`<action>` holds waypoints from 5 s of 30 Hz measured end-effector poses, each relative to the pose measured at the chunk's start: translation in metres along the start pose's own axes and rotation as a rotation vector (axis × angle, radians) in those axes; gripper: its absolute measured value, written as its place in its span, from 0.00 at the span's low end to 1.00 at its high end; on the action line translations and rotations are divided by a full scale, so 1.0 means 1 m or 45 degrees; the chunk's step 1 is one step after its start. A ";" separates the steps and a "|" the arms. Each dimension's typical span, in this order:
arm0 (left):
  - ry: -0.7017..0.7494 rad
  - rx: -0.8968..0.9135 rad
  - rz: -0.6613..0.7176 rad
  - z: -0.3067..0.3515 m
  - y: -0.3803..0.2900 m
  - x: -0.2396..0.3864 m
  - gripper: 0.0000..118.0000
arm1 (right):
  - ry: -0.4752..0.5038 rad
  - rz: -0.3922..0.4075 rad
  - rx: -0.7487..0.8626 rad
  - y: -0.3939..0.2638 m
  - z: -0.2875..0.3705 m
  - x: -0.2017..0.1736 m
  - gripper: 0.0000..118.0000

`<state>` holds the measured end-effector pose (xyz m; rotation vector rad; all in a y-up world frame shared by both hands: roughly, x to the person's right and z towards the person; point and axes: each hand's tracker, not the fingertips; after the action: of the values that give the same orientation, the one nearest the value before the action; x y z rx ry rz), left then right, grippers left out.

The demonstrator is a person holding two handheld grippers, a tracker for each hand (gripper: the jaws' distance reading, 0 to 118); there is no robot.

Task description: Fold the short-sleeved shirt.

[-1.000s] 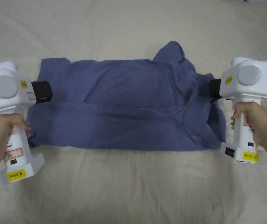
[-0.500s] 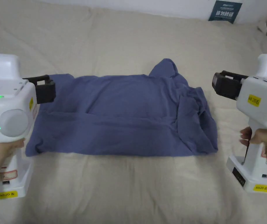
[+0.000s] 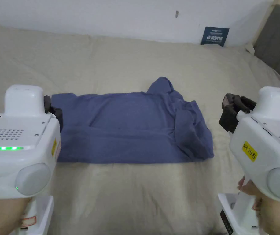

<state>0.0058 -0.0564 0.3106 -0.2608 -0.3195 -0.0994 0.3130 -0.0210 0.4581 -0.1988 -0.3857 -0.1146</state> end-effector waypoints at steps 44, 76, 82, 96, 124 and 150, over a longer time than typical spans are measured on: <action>0.066 -1.063 0.243 -0.188 -0.073 -0.068 0.05 | -0.121 0.014 -0.656 -0.042 -0.147 0.047 0.51; 0.017 -0.976 0.314 -0.159 -0.043 -0.082 0.05 | -0.015 -0.387 -1.049 -0.049 -0.172 0.127 0.04; -0.073 -0.960 0.426 -0.097 -0.051 -0.106 0.05 | -0.052 -0.319 -1.004 -0.057 -0.096 0.125 0.04; 0.060 -0.839 0.358 -0.053 -0.071 -0.106 0.98 | -0.156 0.010 -0.706 -0.056 -0.040 0.097 0.73; -0.052 0.078 0.020 -0.019 0.016 0.021 0.02 | 0.055 0.097 0.038 0.004 -0.028 -0.014 0.00; 0.073 -1.006 0.054 -0.310 -0.017 -0.078 1.00 | -0.021 -0.041 -0.215 -0.016 -0.149 -0.008 0.00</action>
<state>0.0222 -0.1515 0.0059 -1.0453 -0.2043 -0.1888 0.3572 -0.0684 0.3225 -0.3604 -0.3957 -0.1776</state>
